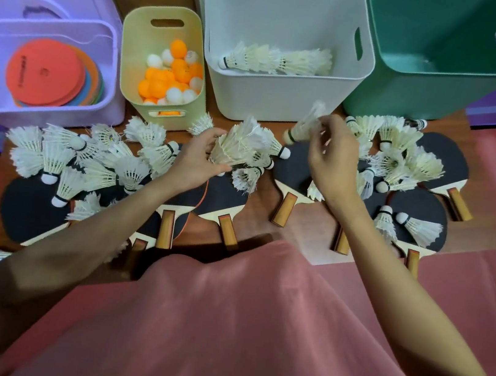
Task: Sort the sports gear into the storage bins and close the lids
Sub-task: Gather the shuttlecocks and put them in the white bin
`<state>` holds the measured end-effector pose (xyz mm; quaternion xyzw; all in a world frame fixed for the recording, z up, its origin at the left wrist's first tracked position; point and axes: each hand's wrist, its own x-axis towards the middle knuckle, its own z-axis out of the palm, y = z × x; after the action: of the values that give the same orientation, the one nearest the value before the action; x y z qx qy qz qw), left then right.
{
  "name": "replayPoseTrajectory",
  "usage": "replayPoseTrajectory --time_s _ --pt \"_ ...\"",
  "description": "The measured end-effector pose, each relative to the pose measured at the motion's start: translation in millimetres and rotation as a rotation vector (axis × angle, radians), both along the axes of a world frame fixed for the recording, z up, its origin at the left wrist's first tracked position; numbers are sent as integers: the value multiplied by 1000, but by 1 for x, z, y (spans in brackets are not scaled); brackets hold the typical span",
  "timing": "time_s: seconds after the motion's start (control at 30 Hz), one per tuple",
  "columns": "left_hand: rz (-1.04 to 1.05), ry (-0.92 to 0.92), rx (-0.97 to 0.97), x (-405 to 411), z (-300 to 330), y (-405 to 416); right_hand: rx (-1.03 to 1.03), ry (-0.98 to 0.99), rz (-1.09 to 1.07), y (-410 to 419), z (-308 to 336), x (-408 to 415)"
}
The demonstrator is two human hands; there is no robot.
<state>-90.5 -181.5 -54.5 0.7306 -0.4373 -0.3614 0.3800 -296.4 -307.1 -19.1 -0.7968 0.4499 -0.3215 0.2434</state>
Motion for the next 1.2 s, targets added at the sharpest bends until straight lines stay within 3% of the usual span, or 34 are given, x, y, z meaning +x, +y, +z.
replayPoseTrajectory --time_s 0.1,0.33,0.5,0.67,0.83,1.03,1.2 --pt "-6 -34 -25 6 6 -7 24 -204 -17 -1 20 10" --pt "-83 -123 -141 12 54 -44 226 -311 107 -19 31 34" --pt "-98 -283 -188 37 97 -102 238 -374 99 -69 53 47" --pt "-183 -394 -156 55 100 -171 181 -186 22 -133 60 67" --pt "-167 -382 18 71 58 -223 270 174 -1 -195 38 94" --pt "-274 -484 359 84 7 -246 449 562 140 -229 -26 128" --pt "-375 -566 548 94 -20 -261 747 675 273 -242 -54 147"
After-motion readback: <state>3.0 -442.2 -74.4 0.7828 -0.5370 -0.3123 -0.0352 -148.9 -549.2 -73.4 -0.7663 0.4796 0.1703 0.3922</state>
